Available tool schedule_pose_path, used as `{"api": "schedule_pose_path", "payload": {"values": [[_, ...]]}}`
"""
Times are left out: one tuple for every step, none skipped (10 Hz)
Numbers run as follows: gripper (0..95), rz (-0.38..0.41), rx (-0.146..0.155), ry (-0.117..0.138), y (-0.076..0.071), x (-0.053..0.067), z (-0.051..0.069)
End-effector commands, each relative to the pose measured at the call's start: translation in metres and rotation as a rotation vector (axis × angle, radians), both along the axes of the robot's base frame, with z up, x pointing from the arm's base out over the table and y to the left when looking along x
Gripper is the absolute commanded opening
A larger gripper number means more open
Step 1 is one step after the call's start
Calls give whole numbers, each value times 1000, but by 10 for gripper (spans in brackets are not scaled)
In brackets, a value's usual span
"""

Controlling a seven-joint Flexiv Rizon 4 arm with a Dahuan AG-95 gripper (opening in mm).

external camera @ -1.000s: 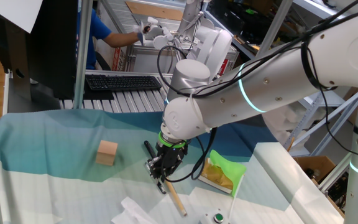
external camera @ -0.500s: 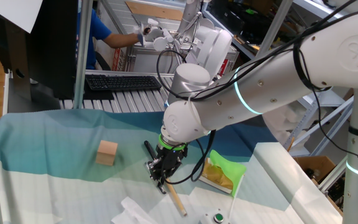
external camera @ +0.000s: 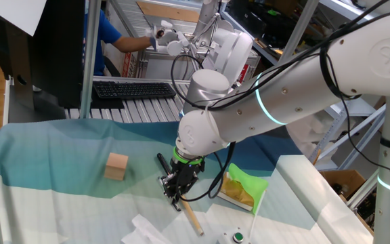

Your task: Put the pen into the pen holder

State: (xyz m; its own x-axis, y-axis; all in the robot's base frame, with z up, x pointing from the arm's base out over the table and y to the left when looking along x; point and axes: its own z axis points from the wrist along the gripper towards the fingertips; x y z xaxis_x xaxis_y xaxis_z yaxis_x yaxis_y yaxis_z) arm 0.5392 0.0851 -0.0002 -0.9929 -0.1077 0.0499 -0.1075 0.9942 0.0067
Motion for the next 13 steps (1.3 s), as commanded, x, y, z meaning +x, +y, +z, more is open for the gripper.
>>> {"api": "schedule_pose_path", "payload": {"values": [[190,0,-4,1,0,-4,0],[190,1,-4,4,-1,-5,2],[190,2,-3,7,-1,-6,4],[190,5,-6,8,-1,-6,4],[190,5,-6,14,-1,-6,4],[190,5,-7,14,-1,-7,4],[190,7,-10,18,-1,-7,4],[190,7,-10,18,-1,-7,3],[190,9,-10,19,-1,-7,3],[0,17,-9,21,-1,-7,3],[0,26,-8,24,-1,-7,3],[0,24,-7,25,-1,-7,3],[0,23,-6,24,-1,-7,3]]}}
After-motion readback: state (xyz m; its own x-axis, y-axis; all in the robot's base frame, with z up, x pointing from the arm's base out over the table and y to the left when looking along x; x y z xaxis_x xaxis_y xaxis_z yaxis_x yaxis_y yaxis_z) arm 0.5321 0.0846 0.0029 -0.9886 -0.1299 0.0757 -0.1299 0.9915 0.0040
